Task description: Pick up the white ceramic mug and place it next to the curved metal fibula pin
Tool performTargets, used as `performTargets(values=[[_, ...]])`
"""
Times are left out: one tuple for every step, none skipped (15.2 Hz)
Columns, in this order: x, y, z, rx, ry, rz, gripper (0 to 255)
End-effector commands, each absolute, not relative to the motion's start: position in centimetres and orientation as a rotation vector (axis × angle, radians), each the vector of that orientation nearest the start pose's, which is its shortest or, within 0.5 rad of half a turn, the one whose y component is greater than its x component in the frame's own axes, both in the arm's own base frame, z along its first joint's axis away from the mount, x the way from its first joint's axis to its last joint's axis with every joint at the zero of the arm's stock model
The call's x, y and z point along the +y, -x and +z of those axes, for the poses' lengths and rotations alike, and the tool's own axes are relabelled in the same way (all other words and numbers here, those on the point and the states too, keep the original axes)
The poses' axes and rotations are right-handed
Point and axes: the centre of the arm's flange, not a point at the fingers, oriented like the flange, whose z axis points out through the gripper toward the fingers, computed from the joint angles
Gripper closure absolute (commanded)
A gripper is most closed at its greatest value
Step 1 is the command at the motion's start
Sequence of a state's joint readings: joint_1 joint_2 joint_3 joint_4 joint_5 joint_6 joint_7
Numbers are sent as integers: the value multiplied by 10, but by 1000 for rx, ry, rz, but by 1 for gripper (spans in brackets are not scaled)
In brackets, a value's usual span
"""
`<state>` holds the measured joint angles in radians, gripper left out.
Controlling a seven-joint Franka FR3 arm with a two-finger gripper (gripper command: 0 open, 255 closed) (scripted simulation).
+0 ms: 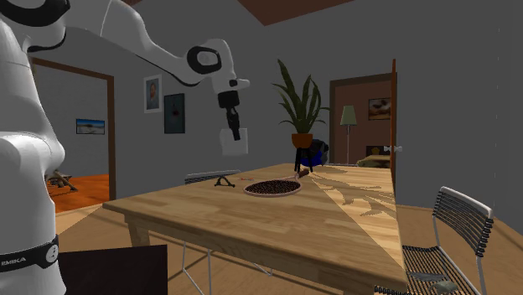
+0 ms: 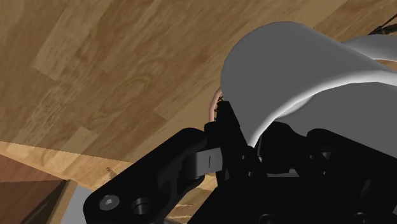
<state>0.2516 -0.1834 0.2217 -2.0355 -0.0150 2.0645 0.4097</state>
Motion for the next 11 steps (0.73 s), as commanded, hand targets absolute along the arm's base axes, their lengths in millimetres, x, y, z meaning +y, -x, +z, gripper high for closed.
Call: performTargets(values=[[263, -448, 542, -105, 3082, -328, 255], [273, -439, 542, -105, 3082, -328, 255], [283, -431, 542, -105, 3082, -328, 255], [293, -422, 542, -105, 3082, -328, 255], [303, -414, 543, -105, 3082, -328, 255], [313, -405, 543, -105, 3082, -328, 255], [323, -396, 543, -105, 3082, -328, 255], [333, -388, 543, -105, 3082, -328, 255], [343, -379, 543, -105, 3082, -328, 255], [353, -370, 543, -105, 3082, -328, 255], [363, -362, 543, -105, 3082, -328, 255]])
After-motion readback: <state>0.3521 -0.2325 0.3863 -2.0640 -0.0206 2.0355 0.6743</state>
